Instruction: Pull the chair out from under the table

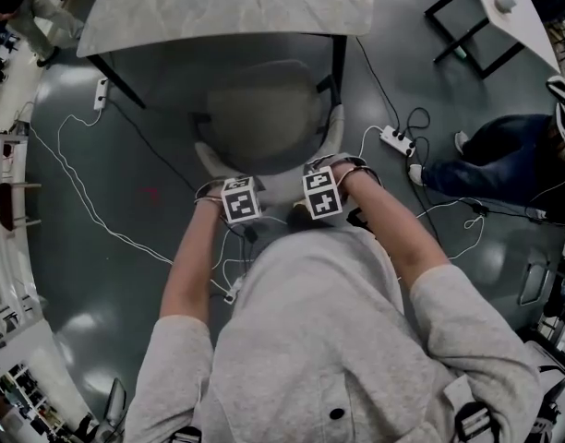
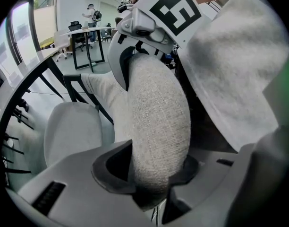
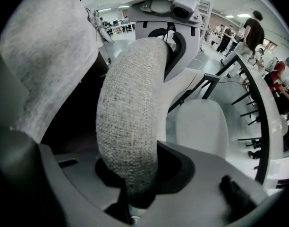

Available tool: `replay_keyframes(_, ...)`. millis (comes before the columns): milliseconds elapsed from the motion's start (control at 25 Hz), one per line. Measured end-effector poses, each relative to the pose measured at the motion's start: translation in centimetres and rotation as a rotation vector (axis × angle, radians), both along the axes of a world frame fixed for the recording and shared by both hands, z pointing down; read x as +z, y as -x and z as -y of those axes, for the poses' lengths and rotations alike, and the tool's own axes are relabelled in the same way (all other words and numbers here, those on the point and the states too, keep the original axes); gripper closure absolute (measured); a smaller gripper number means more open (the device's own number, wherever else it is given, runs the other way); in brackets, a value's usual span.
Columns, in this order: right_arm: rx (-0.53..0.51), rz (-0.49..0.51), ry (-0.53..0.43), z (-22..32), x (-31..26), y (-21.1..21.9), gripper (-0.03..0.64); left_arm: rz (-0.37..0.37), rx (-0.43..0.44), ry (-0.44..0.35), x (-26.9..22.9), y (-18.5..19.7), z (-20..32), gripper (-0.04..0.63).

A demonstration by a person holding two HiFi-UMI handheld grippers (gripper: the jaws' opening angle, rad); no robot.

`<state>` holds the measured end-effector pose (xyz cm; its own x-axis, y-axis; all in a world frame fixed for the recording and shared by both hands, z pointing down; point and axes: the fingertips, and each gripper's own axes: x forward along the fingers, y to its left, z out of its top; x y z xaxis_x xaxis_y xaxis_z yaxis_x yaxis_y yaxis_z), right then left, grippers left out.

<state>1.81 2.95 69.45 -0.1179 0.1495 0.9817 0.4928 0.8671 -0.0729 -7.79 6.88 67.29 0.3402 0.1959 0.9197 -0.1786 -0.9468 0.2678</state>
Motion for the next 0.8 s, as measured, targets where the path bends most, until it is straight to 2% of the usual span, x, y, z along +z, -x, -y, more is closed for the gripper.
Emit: replay_keyframes(800,0.016,-0.012,0.003,-6.8,-0.3,-0.9,0.515,-0.003,0.023,0.000,-0.3,-0.7,-6.6,0.437)
